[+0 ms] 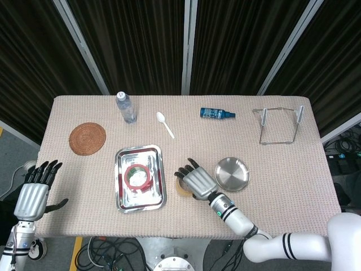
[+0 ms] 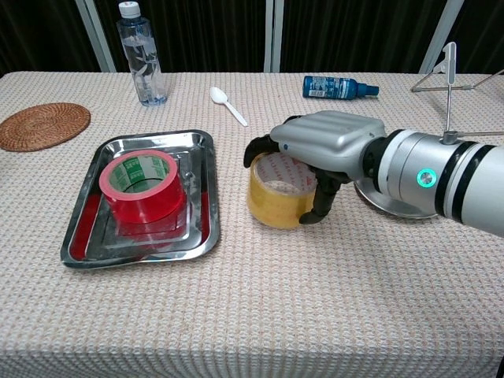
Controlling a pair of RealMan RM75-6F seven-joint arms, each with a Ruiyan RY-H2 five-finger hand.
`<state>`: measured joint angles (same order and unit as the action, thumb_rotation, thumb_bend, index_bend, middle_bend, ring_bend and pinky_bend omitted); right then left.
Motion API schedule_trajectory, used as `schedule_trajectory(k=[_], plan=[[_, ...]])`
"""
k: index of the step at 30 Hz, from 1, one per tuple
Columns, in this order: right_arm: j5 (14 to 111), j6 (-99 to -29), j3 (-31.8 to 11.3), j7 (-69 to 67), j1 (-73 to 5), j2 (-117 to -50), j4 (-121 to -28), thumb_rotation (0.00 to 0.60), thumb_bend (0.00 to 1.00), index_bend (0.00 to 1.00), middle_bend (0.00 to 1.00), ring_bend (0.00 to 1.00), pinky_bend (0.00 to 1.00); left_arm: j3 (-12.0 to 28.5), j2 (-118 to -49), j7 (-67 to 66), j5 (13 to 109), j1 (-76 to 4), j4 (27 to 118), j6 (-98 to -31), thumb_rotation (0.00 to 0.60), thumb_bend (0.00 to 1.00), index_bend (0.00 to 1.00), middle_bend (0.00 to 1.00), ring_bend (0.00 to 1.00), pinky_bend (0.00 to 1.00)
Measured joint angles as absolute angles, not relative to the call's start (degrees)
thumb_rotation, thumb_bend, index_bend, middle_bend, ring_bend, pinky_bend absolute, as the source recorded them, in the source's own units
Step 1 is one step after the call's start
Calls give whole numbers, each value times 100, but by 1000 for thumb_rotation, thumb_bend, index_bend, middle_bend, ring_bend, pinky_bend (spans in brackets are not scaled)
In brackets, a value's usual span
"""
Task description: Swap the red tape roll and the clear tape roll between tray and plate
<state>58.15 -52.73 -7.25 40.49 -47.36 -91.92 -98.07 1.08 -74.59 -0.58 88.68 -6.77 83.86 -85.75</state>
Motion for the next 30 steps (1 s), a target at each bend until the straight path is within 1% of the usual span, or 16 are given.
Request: schedule_trajectory(k=[1, 2, 4, 5, 11, 17, 20, 23, 26, 30], plan=[[5816, -5279, -705, 4056, -4758, -9222, -9781, 600, 143, 56, 216, 188, 0, 105, -7460, -52, 8872, -679, 8384, -8570, 600, 86, 85, 44, 0, 123], [5810, -5280, -687, 4063, -4776, -9238, -9767, 600, 99, 19, 142, 120, 0, 103, -7459, -48, 8880, -680, 8383, -8569, 600, 85, 86, 45, 0, 123], [5760, -5256, -671, 4059, -4805, -9239, -9771, 600, 21, 0, 24, 14, 0, 97, -7452, -38, 8896, -677, 8377, -8581, 600, 85, 86, 45, 0, 123], [5753, -5256, -670, 4050, -4814, -9237, -9774, 600, 1, 0, 0, 0, 0, 95, -7451, -33, 8898, -674, 8376, -8584, 600, 85, 86, 45, 0, 123], [6054, -5327, -679, 3677, -4790, -9179, -9824, 600, 0, 0, 0, 0, 0, 73, -7458, -49, 8899, -680, 8377, -8538, 600, 85, 85, 44, 0, 123], [6185, -5485, -653, 3457, -4673, -8844, -10059, 600, 0, 0, 0, 0, 0, 64, -7433, -109, 8923, -727, 8449, -8468, 600, 86, 85, 44, 0, 123], [6363, -5809, -632, 3359, -4498, -8588, -10246, 600, 0, 0, 0, 0, 0, 69, -7406, -154, 8965, -793, 8523, -8401, 600, 86, 85, 44, 0, 122], [6585, -6312, -606, 3167, -4193, -8192, -10453, 600, 0, 0, 0, 0, 0, 94, -7363, -265, 9076, -959, 8688, -8268, 600, 86, 85, 45, 0, 121], [6791, -6796, -570, 2668, -3807, -7641, -10610, 600, 0, 0, 0, 0, 0, 172, -7360, -430, 9230, -1244, 8904, -8053, 600, 86, 85, 44, 0, 120], [7071, -7178, -495, 1811, -3289, -7056, -10640, 600, 0, 0, 0, 0, 0, 246, -7403, -529, 9276, -1590, 9120, -7584, 600, 84, 76, 44, 0, 117]])
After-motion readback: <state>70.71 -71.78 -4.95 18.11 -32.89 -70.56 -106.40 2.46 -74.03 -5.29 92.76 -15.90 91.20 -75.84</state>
